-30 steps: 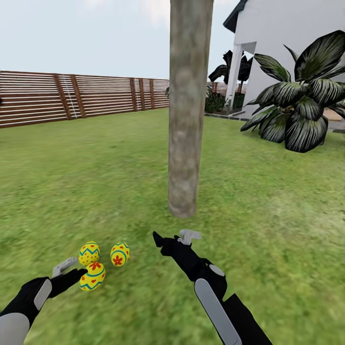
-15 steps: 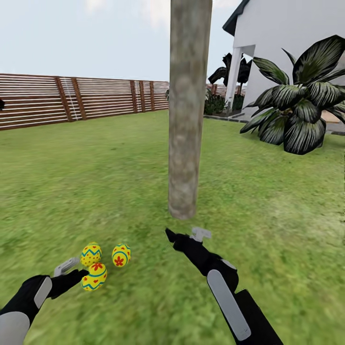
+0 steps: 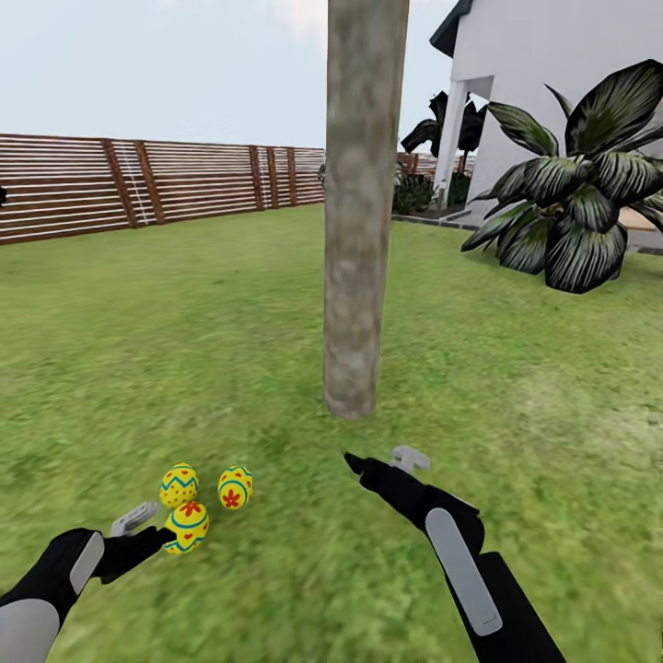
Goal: Take the three Easter eggs out of the wicker basket on the lawn in the garden, then place them on the lawn next to a single tree (choose any tree) so that all three eggs are next to the same tree and none are left in the basket.
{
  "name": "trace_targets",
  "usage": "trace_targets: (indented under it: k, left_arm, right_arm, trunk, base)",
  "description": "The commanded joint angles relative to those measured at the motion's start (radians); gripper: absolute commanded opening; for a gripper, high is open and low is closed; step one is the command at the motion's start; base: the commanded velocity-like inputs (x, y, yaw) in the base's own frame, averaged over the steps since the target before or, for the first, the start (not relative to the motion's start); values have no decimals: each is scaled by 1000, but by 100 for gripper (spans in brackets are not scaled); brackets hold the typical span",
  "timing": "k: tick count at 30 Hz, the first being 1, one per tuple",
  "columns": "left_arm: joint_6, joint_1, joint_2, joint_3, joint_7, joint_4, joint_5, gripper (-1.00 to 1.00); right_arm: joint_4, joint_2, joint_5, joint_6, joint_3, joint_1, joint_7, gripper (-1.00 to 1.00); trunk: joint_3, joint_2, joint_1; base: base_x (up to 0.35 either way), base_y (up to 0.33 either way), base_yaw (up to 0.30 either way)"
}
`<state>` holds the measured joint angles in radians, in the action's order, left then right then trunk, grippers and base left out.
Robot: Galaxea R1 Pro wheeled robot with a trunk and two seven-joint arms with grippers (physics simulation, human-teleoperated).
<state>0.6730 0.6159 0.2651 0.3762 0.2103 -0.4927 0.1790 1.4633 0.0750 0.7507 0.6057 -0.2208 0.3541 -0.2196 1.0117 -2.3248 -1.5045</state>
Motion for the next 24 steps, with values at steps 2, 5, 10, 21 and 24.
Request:
trace_targets:
  k: [2,5,10,21,24]
  left_arm:
    - [5,-1,0,-9,1,1,1,100]
    - [3,-5,0,-16,1,2,1,100]
    - [-2,-13,0,-20,-3,3,-1,100]
    - [-110,-29,-18,-47,-10,75,-3,100]
    - [-124,-29,-23,-63,-11,81,-4,100]
  right_arm:
    - [-29,-5,9,4,2,0,-13,100]
    - [-93,-22,7,-4,3,0,-19,100]
    - [-178,-71,7,-28,3,-5,-19,100]
    - [-230,-89,-1,-152,3,-84,-20,100]
    - [-234,-102,-36,-154,6,-126,-21,100]
  trunk:
    - [-2,14,8]
    - [-7,35,19]
    - [-14,70,39]
    - [-39,147,81]
    - [-49,168,92]
  base:
    - [0,0,0]
    - [0,0,0]
    - [0,0,0]
    - [0,0,0]
    - [0,0,0]
